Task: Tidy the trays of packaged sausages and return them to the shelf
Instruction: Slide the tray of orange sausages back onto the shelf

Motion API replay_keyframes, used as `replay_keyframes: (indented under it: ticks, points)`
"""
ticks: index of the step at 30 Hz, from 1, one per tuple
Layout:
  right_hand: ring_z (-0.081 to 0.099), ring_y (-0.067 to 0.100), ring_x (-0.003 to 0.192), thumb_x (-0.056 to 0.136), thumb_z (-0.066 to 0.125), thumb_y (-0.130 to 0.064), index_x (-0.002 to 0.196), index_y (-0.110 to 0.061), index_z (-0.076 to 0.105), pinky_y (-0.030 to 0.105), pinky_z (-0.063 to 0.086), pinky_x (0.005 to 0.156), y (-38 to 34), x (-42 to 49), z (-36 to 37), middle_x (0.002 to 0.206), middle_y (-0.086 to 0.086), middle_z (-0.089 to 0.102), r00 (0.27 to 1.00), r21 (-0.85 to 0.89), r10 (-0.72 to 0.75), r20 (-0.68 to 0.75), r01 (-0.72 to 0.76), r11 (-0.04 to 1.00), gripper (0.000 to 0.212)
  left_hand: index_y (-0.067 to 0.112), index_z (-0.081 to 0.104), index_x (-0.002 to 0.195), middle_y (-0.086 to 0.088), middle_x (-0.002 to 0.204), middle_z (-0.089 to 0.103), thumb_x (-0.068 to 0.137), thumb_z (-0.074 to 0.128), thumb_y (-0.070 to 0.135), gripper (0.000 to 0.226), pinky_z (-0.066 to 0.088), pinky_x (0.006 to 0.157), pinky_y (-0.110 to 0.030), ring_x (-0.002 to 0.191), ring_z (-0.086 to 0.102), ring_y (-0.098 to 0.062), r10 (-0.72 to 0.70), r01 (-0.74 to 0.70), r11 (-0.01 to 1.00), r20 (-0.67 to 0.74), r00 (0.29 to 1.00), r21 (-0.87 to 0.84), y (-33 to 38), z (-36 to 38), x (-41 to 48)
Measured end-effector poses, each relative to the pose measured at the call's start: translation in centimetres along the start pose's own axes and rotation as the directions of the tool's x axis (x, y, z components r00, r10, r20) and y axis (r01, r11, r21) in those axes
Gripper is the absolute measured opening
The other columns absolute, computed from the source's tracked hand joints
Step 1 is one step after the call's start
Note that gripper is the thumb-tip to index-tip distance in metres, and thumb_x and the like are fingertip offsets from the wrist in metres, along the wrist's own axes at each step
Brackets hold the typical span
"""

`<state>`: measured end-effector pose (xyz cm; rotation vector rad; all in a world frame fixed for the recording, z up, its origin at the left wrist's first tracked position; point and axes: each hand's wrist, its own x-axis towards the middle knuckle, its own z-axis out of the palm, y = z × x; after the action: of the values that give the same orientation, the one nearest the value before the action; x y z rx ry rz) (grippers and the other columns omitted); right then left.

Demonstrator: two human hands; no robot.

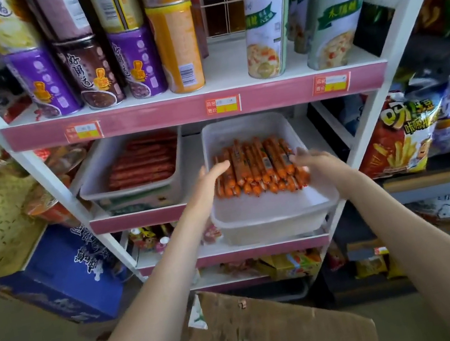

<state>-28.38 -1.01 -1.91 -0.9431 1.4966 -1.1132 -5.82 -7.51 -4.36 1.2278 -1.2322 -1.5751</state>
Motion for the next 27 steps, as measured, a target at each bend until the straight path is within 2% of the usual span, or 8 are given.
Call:
replay_keyframes:
  ticks: [3,6,8,11,13,19,24,27]
  points:
    - [0.055,0.020,0.118,0.072,0.064,-0.070,0.120,-0.016,0.063,0.039,0.036,0.108,-0.5,1.7,-0.8,0.134,0.004,0.057,1.000,-0.163,0.026,0.013,-0.023,0.986,0.072,0.011,0.041,0.141,-0.008,0.144,0.045,0.084,0.064,0.045,0.071,0.033,0.106,-0.031,0.126,0.048,-0.023,-0.033,0.033,0.999,-0.025,0.999,-0.008,1.9,0.3,-0.2]
    - [0.037,0.024,0.136,0.089,0.045,-0.064,0.144,-0.017,0.041,0.038,0.026,0.114,-1.2,-0.8,-1.2,0.150,0.005,0.039,0.974,-0.431,-0.128,-0.189,0.035,0.902,0.072,0.023,0.023,0.150,0.002,0.156,0.023,0.089,0.057,0.048,0.074,0.023,0.109,-0.035,0.142,0.024,-0.019,0.180,-0.111,0.937,-0.185,0.966,0.332,2.2,0.0,-3.1]
    - [0.020,0.017,0.144,0.094,0.043,-0.056,0.151,-0.020,0.026,0.035,0.015,0.116,-0.5,-4.7,-0.2,0.156,-0.002,0.025,0.875,-0.611,-0.438,-0.207,0.235,0.756,0.069,0.027,0.022,0.150,0.005,0.158,0.016,0.085,0.053,0.062,0.080,0.009,0.116,-0.040,0.146,0.011,-0.015,0.494,-0.366,0.601,0.029,0.869,0.710,1.2,0.3,-6.9]
    - [0.004,0.021,0.148,0.090,0.043,-0.061,0.154,-0.023,0.012,0.047,-0.005,0.118,3.7,-8.7,3.4,0.159,-0.002,0.011,0.684,-0.925,-0.707,0.180,0.362,0.116,0.081,0.018,0.018,0.151,-0.007,0.158,0.014,0.070,0.061,0.072,0.106,-0.010,0.116,-0.050,0.146,0.007,-0.024,0.568,-0.473,-0.226,0.510,0.646,0.851,-2.4,1.4,-9.0]
    - [0.001,0.029,0.148,0.083,0.060,-0.056,0.154,-0.022,0.004,0.053,-0.012,0.116,7.1,-8.0,4.8,0.160,0.006,0.010,0.664,-0.956,-0.693,0.280,0.261,-0.136,0.096,0.013,0.008,0.152,-0.013,0.158,0.008,0.062,0.077,0.056,0.121,-0.012,0.114,-0.054,0.145,0.005,-0.029,0.502,-0.392,-0.415,0.566,0.654,0.821,-4.3,2.1,-8.8]
    - [0.035,0.032,0.127,0.064,0.082,-0.044,0.153,-0.018,0.003,0.048,0.011,0.112,8.8,-4.7,5.5,0.150,0.011,0.024,0.613,-0.976,-0.759,0.219,0.118,-0.185,0.122,0.011,-0.007,0.150,-0.017,0.154,0.000,0.073,0.075,0.028,0.114,-0.008,0.113,-0.058,0.142,0.001,-0.035,0.616,-0.179,-0.498,0.491,0.616,0.849,-5.9,2.7,-6.5]
    - [0.039,0.025,0.095,0.046,0.087,-0.056,0.151,-0.023,0.010,0.040,0.028,0.086,6.4,-2.0,4.1,0.126,0.006,0.038,0.596,-0.971,-0.766,0.241,0.140,-0.196,0.135,0.000,0.035,0.132,-0.017,0.122,0.054,0.073,0.063,0.009,0.066,0.029,0.101,-0.044,0.108,0.042,-0.031,0.706,-0.234,-0.445,0.499,0.502,0.865,-4.8,2.7,-4.1]
    - [0.040,0.026,0.092,0.042,0.088,-0.053,0.147,-0.020,0.025,0.042,0.029,0.084,4.3,0.5,3.0,0.122,0.008,0.045,0.593,-0.968,-0.766,0.248,0.182,-0.173,0.127,0.005,0.044,0.114,-0.008,0.095,0.058,0.063,0.076,0.016,0.060,0.035,0.079,-0.035,0.083,0.041,-0.024,0.743,-0.235,-0.397,0.461,0.485,0.887,-2.7,3.6,-1.7]
